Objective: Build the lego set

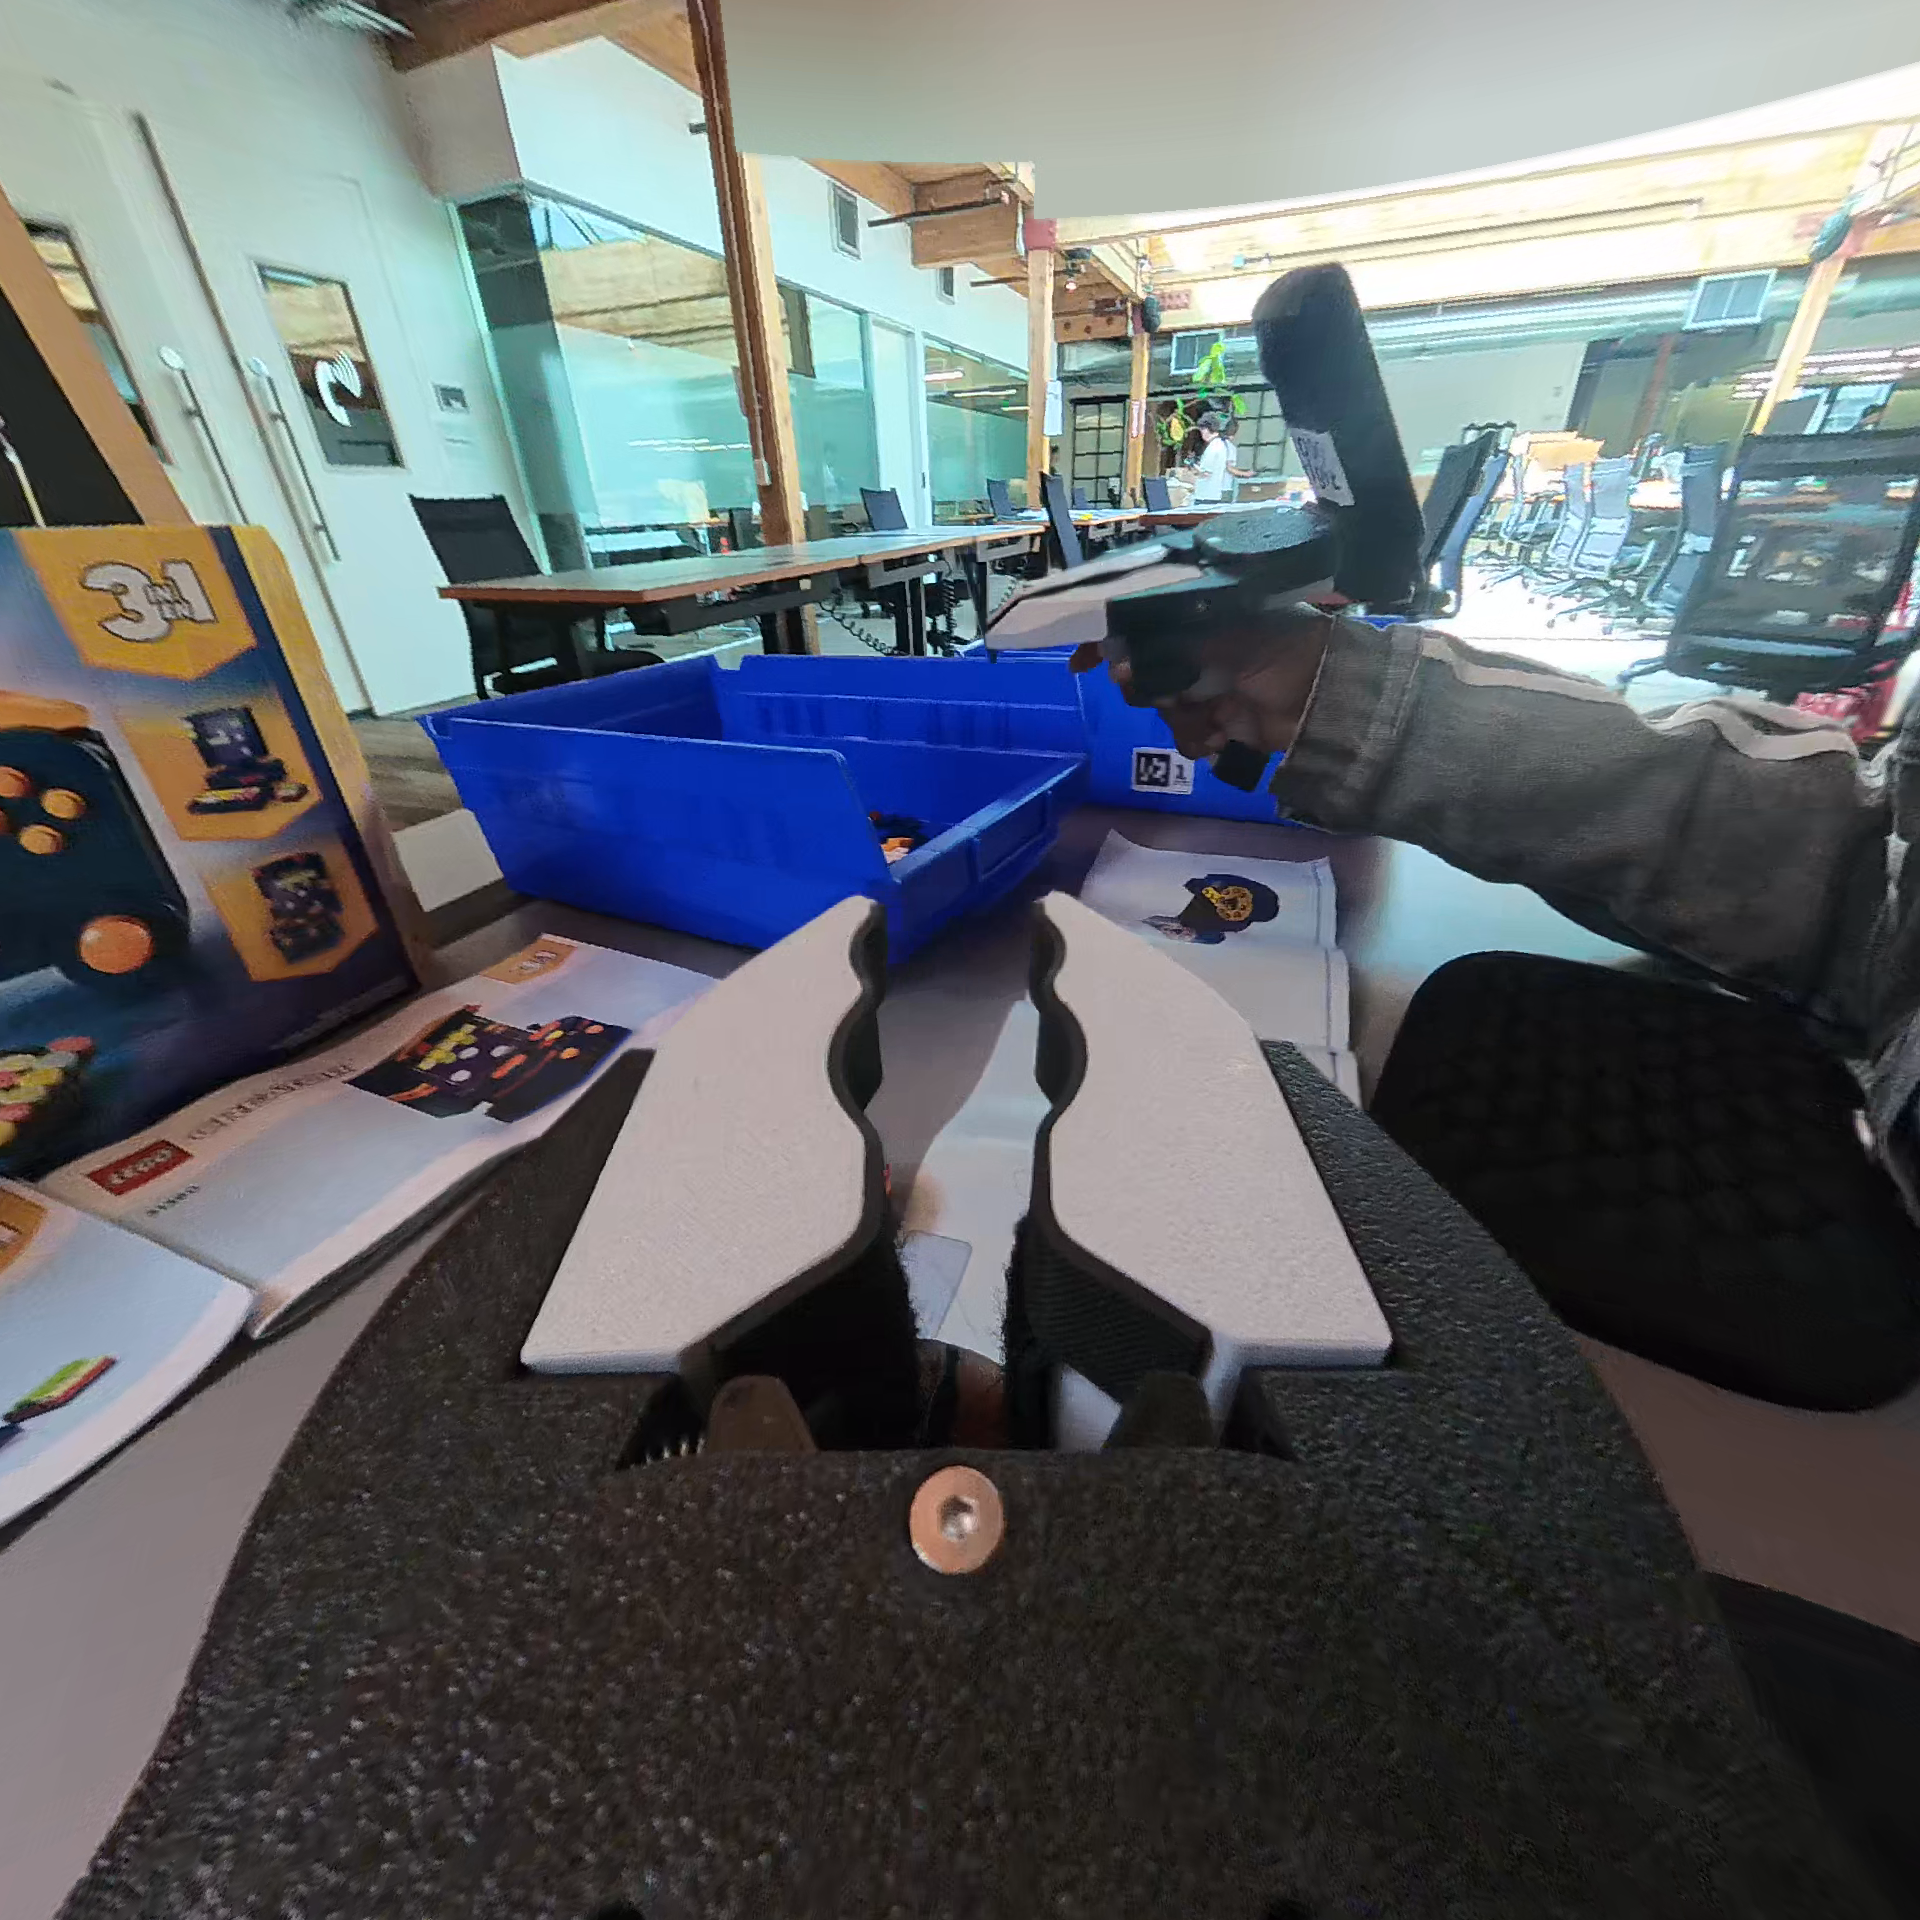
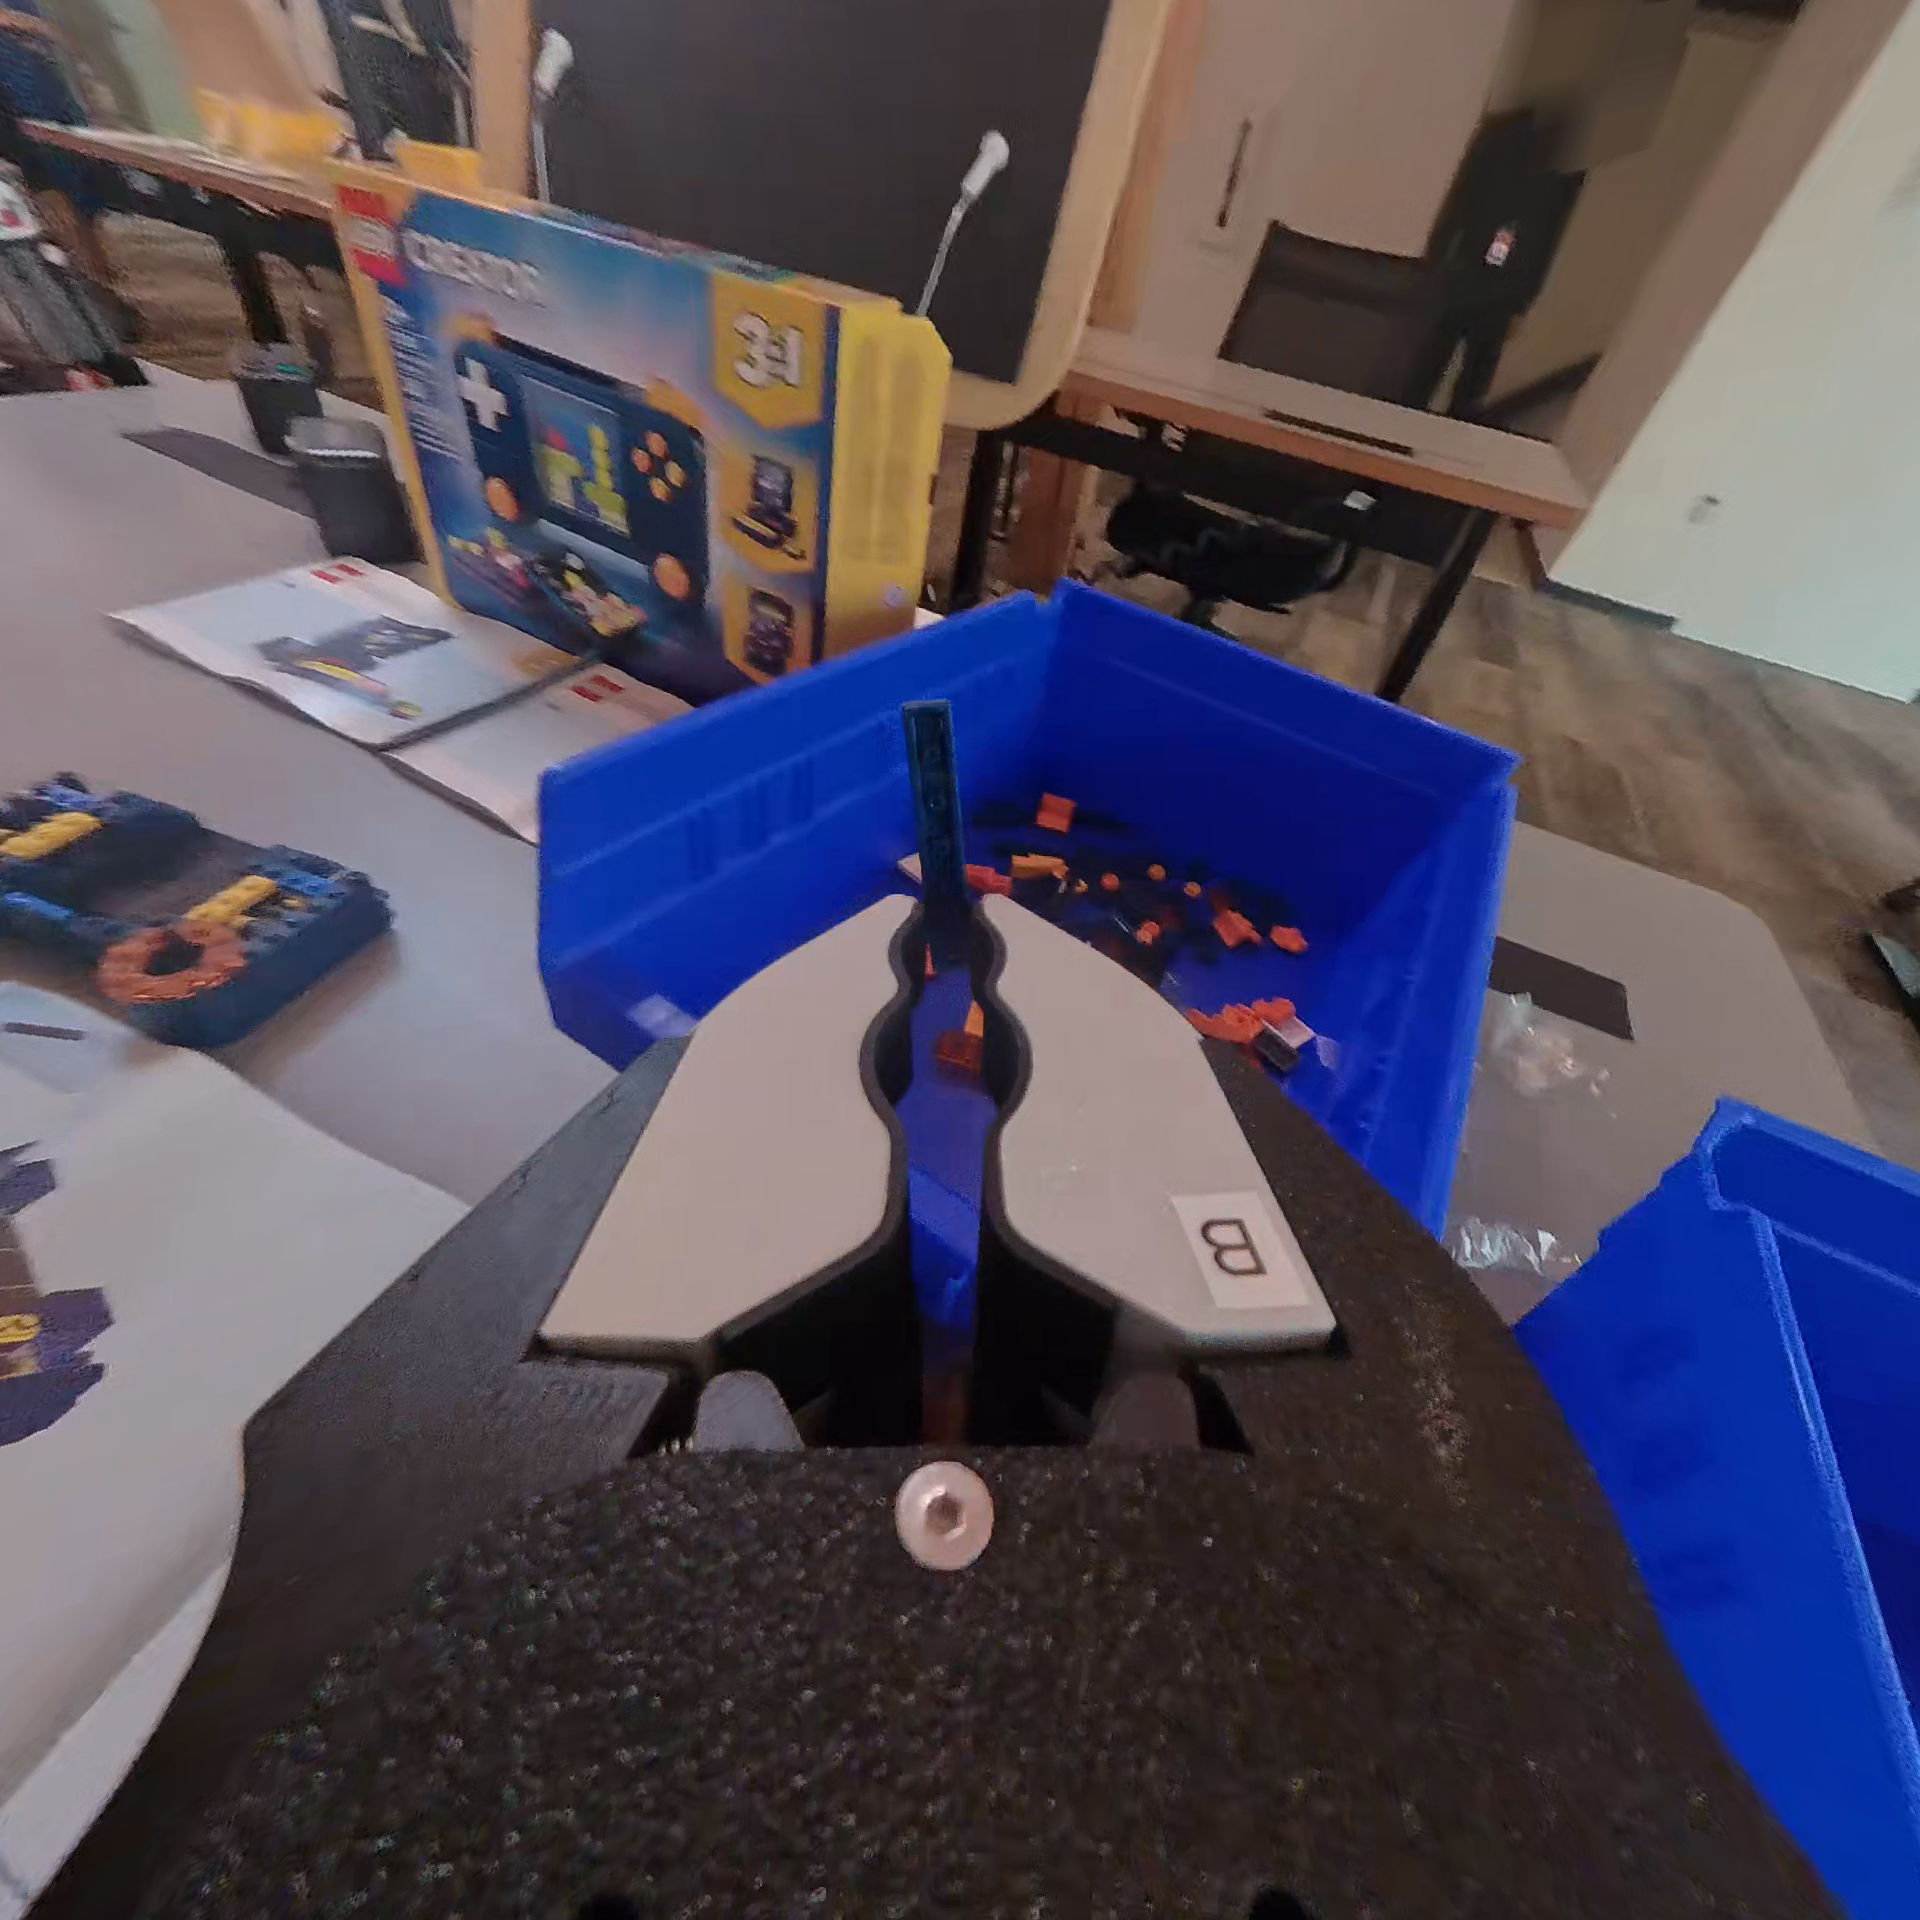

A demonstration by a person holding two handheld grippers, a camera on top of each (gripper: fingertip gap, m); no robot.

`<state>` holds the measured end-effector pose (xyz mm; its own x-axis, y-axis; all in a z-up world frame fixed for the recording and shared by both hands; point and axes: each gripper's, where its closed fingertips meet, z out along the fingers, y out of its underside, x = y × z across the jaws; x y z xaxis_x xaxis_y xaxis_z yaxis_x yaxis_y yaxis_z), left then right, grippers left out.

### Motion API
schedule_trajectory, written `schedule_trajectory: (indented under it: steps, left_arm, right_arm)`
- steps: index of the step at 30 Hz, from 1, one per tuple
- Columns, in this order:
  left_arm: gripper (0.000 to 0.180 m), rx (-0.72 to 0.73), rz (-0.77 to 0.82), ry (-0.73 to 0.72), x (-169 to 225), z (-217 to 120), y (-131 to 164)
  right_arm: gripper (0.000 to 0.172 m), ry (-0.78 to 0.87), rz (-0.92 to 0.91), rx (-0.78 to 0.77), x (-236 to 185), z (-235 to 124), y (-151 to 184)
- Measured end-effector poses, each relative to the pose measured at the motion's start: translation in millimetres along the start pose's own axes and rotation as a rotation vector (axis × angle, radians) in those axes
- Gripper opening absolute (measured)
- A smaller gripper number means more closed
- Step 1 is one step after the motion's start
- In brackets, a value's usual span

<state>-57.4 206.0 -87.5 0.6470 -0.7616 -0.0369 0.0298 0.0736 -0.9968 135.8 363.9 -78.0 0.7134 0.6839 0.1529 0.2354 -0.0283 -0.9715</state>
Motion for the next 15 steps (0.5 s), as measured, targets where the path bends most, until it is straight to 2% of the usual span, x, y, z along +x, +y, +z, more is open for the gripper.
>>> schedule_trajectory:
  steps: [4,7,11,15]
  left_arm:
    - [0.025,0.015,0.030,-0.017,-4,-2,-1]
    - [0.025,0.019,0.033,-0.019,-5,-3,-1]
    - [0.025,0.023,0.026,-0.015,-5,-3,-1]
    - [0.025,0.025,0.035,-0.013,-4,-3,-1]
  right_arm:
    - [0.008,0.109,-0.039,-0.201,17,13,25]
    - [0.013,0.182,-0.118,-0.292,28,14,27]
    - [0.026,0.148,-0.113,-0.351,28,13,24]
    - [0.024,0.082,-0.156,-0.426,30,16,19]
